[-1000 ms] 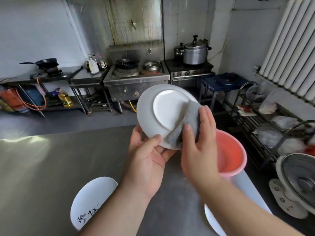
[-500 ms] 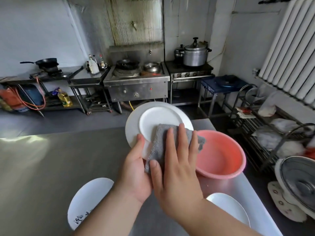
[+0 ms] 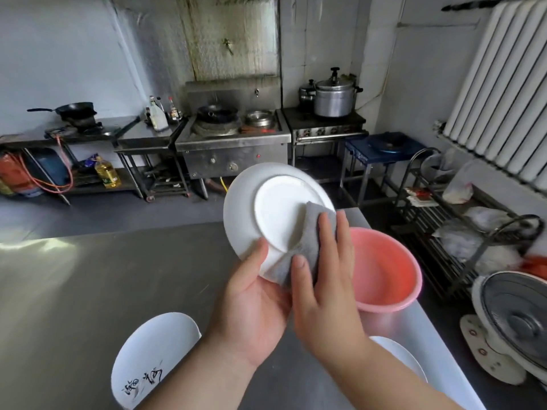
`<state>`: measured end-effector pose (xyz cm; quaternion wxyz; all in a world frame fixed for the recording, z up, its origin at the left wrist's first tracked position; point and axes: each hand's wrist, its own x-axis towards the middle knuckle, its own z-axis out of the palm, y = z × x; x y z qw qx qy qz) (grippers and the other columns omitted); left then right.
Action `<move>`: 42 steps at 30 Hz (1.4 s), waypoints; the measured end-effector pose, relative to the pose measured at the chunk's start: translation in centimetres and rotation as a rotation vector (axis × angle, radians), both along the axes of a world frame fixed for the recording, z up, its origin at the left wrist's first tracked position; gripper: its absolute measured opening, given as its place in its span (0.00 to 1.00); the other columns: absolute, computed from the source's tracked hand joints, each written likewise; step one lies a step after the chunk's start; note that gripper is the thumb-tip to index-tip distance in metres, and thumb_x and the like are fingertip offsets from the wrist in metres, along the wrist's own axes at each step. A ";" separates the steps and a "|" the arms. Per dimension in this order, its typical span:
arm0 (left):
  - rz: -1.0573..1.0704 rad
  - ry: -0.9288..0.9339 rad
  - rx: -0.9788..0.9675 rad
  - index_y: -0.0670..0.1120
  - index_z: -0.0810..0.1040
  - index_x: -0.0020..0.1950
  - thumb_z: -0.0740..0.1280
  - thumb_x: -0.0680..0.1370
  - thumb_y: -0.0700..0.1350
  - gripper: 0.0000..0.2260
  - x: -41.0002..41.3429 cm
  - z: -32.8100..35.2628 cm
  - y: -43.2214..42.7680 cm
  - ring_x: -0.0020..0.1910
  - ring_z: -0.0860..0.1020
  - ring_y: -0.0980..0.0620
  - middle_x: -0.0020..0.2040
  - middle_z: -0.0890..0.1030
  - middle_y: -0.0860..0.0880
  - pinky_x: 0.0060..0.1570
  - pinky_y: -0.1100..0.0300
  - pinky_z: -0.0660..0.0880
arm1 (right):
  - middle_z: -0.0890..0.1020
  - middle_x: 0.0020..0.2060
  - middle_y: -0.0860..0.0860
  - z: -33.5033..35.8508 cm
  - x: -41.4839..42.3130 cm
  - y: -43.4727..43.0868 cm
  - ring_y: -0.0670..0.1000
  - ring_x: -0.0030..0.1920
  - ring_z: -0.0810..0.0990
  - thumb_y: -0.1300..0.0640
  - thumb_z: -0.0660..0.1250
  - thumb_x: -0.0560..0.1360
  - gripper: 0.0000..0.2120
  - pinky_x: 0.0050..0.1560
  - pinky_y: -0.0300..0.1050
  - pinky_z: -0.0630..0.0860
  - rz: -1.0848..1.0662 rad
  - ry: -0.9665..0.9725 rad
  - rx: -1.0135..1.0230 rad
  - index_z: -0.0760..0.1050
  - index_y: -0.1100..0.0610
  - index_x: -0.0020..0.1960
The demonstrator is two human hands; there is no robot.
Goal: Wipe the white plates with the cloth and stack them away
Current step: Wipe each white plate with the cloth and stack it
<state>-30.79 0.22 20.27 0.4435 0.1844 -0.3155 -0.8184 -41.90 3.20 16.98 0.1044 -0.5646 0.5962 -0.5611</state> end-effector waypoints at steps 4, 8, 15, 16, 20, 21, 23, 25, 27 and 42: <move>0.006 0.031 -0.023 0.43 0.73 0.77 0.61 0.83 0.51 0.23 0.9 0.8 -1.8 0.72 0.76 0.37 0.73 0.77 0.38 0.71 0.36 0.72 | 0.61 0.82 0.45 2.5 -5.5 -2.0 0.38 0.81 0.56 0.51 0.58 0.86 0.24 0.79 0.35 0.54 0.064 0.004 0.025 0.66 0.52 0.81; 0.049 -0.033 0.066 0.42 0.77 0.73 0.59 0.85 0.55 0.23 0.5 0.4 -2.7 0.66 0.82 0.41 0.68 0.82 0.40 0.59 0.45 0.82 | 0.60 0.80 0.40 3.0 -6.7 -2.3 0.41 0.82 0.56 0.49 0.55 0.88 0.24 0.80 0.40 0.54 0.096 0.182 0.120 0.64 0.52 0.82; -0.112 -0.033 0.225 0.42 0.86 0.62 0.56 0.84 0.60 0.27 -3.1 -2.6 -0.9 0.58 0.86 0.48 0.64 0.84 0.42 0.43 0.58 0.84 | 0.58 0.83 0.57 -2.2 -2.5 1.5 0.64 0.83 0.52 0.46 0.55 0.85 0.29 0.80 0.68 0.55 0.014 0.651 0.166 0.59 0.51 0.84; -0.110 -0.036 0.220 0.42 0.85 0.64 0.56 0.84 0.60 0.26 -3.5 -3.1 -0.8 0.57 0.86 0.48 0.65 0.84 0.42 0.41 0.60 0.84 | 0.58 0.83 0.56 -2.3 -3.9 1.7 0.63 0.83 0.52 0.45 0.54 0.85 0.28 0.80 0.67 0.56 0.035 0.651 0.160 0.59 0.50 0.84; -0.114 -0.056 0.167 0.42 0.79 0.71 0.55 0.87 0.57 0.24 -5.9 -4.3 -0.2 0.70 0.79 0.42 0.72 0.78 0.40 0.62 0.48 0.80 | 0.54 0.84 0.51 -2.0 -10.4 2.3 0.51 0.85 0.47 0.44 0.51 0.87 0.26 0.82 0.58 0.51 -0.038 0.366 0.290 0.54 0.47 0.84; -0.127 -0.057 0.182 0.42 0.79 0.71 0.55 0.87 0.56 0.24 -6.7 -4.5 0.2 0.72 0.77 0.40 0.73 0.77 0.39 0.66 0.45 0.78 | 0.53 0.84 0.49 -2.0 -11.4 2.5 0.48 0.84 0.47 0.44 0.51 0.87 0.27 0.82 0.56 0.51 -0.066 0.232 0.337 0.53 0.46 0.85; -0.148 -0.088 0.222 0.42 0.81 0.70 0.56 0.85 0.57 0.25 -8.3 -4.8 1.0 0.71 0.78 0.40 0.72 0.78 0.38 0.67 0.45 0.78 | 0.53 0.84 0.47 -2.2 -12.3 3.5 0.48 0.84 0.48 0.43 0.51 0.86 0.29 0.82 0.54 0.52 -0.114 0.128 0.381 0.51 0.47 0.85; -0.193 -0.138 0.242 0.44 0.82 0.69 0.57 0.84 0.59 0.26 -10.1 -5.2 1.7 0.69 0.80 0.43 0.71 0.79 0.40 0.64 0.52 0.80 | 0.54 0.84 0.52 -3.1 -11.9 5.1 0.56 0.84 0.50 0.40 0.50 0.84 0.31 0.82 0.58 0.52 -0.164 0.291 0.388 0.53 0.48 0.85; -0.240 -0.162 0.252 0.44 0.81 0.70 0.59 0.82 0.60 0.26 -11.6 -5.8 2.4 0.64 0.83 0.47 0.69 0.81 0.42 0.56 0.58 0.83 | 0.58 0.83 0.56 -4.4 -11.7 6.8 0.63 0.83 0.52 0.39 0.52 0.83 0.31 0.81 0.63 0.53 -0.182 0.441 0.363 0.59 0.49 0.84; -0.365 -0.421 0.362 0.44 0.83 0.69 0.62 0.83 0.48 0.18 -17.4 -15.4 4.0 0.63 0.83 0.44 0.67 0.82 0.41 0.53 0.49 0.83 | 0.87 0.36 0.48 -9.9 -31.2 13.0 0.45 0.34 0.83 0.37 0.65 0.81 0.16 0.37 0.43 0.79 -0.017 -0.297 0.987 0.82 0.47 0.46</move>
